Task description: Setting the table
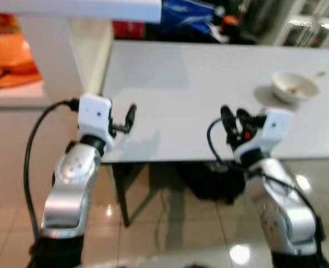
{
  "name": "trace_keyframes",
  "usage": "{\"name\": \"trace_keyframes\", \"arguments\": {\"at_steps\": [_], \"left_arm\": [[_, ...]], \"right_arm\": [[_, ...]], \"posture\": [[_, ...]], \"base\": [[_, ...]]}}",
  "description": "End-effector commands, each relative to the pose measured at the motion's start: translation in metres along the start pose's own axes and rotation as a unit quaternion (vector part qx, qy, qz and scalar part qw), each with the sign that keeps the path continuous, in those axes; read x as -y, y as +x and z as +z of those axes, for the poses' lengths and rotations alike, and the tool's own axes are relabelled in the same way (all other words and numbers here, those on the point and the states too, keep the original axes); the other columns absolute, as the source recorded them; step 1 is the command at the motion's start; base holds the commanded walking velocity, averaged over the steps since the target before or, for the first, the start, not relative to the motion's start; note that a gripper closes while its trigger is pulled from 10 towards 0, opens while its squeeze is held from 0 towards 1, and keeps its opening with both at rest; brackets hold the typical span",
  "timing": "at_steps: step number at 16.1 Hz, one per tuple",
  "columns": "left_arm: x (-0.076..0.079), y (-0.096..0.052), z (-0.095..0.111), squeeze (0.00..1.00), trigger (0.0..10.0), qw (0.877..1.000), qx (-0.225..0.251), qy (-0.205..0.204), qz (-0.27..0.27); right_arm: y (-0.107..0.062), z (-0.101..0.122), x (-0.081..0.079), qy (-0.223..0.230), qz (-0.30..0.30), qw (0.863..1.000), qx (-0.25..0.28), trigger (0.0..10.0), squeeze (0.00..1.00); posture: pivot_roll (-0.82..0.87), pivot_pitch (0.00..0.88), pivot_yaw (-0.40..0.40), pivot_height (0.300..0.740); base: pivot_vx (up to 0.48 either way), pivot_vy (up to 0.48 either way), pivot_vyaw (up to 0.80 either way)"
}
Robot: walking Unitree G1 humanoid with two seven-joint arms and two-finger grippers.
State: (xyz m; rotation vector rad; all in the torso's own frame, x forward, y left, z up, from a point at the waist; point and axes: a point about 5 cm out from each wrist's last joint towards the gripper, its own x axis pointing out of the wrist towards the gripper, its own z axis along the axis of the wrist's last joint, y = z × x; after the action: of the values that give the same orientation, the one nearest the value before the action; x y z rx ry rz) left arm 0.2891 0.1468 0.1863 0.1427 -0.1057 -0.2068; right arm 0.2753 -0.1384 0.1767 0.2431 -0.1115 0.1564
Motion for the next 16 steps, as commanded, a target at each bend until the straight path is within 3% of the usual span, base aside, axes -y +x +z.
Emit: {"name": "trace_keyframes", "arguments": {"at_steps": [1,2,3,16], "left_arm": [[-0.001,0.000,0.004,1.00,10.0,1.000,0.006,0.013,0.008],[-0.002,0.000,0.004,1.00,10.0,1.000,0.008,0.021,0.008],[-0.002,0.000,0.005,0.00,10.0,1.000,0.010,0.022,0.008],[-0.003,0.004,0.016,0.00,10.0,0.999,0.030,0.040,0.016]], "right_arm": [[0.002,-0.001,-0.006,-0.006,0.017,1.000,-0.010,10.0,1.00],[0.004,0.000,-0.009,-0.012,0.026,1.000,-0.010,10.0,1.00],[0.005,0.001,-0.011,-0.026,0.030,0.999,-0.009,10.0,0.00],[0.009,0.004,-0.021,-0.032,0.065,0.997,0.004,10.0,0.00]], "posture": [[0.08,0.048,-0.021,0.740],[0.08,0.048,-0.023,0.740],[0.08,0.049,-0.026,0.740],[0.09,0.045,-0.033,0.740]], "base": [[0.000,0.480,-0.80],[0.000,0.480,-0.80],[0.000,0.480,0.00],[0.000,0.480,0.00]]}}
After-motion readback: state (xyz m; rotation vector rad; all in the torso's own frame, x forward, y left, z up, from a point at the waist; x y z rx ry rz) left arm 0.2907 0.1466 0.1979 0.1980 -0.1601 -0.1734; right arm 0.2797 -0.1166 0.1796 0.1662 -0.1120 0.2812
